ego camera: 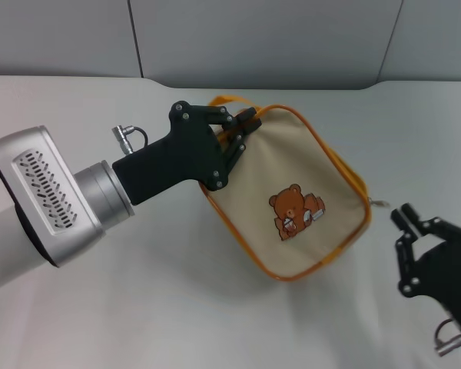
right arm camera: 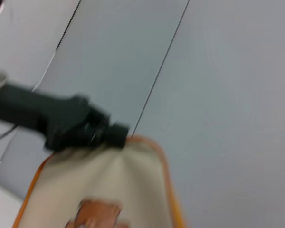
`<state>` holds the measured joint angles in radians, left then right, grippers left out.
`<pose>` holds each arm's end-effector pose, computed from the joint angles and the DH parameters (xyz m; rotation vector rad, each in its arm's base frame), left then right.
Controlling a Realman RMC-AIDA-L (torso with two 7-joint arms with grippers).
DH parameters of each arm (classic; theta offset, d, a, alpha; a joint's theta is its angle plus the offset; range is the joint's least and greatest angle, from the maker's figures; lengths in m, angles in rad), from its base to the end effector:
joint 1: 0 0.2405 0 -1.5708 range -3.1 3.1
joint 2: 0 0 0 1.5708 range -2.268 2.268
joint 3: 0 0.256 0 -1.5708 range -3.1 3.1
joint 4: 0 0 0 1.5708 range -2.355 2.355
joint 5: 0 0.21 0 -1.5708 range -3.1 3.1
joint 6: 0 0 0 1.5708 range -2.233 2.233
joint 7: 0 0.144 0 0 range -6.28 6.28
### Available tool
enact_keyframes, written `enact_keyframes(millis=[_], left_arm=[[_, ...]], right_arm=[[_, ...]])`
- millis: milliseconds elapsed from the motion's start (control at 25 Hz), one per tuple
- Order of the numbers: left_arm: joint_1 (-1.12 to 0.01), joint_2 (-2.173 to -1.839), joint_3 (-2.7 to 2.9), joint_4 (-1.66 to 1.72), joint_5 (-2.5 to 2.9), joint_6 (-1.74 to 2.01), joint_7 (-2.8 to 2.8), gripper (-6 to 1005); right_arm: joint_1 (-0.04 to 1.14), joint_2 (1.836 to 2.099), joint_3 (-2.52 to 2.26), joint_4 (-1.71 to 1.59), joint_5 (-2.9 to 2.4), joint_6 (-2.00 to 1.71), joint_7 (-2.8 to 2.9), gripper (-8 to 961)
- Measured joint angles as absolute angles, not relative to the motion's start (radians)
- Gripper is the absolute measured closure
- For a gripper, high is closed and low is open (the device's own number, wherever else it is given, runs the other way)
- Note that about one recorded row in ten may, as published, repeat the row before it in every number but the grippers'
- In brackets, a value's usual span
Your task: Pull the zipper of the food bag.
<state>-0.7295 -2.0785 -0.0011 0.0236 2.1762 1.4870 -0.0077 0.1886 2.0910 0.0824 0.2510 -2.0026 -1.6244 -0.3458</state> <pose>-0.2063 0.3428 -0.0595 -2.2193 0.4777 -0.8406 0.2988 0.1986 -0.0612 -1.8202 -0.0275 0.6834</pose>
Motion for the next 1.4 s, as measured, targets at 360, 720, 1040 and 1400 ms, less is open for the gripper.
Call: enact_keyframes(millis=[360,720,1040,1400], left_arm=[[-0.630,-2.080,-0.101,-0.085,2.174,1.518,0.065,841],[-0.525,-2.076,-0.160,-0.193,2.179,1.561,0.055,773],[-0.558,-2.062,-0.042,0.115,2.380,1.720,-0.511,321],[-0.507,-2.062,0.131,0.345,2.426,1.900,-0.697,207]], right_arm=[[0.206,2.084,0.138,0.181,-2.000,-1.747,-0.122,724],[0.302,2.084,0.134,0.044,-2.009,-1.743,0.172,400],[0.385,2.076,-0.034,-0.252,-2.103,-1.834,0.575,216],[0.457,2.046,-0.363,-0.391,-2.145,-1.876,0.816,202]])
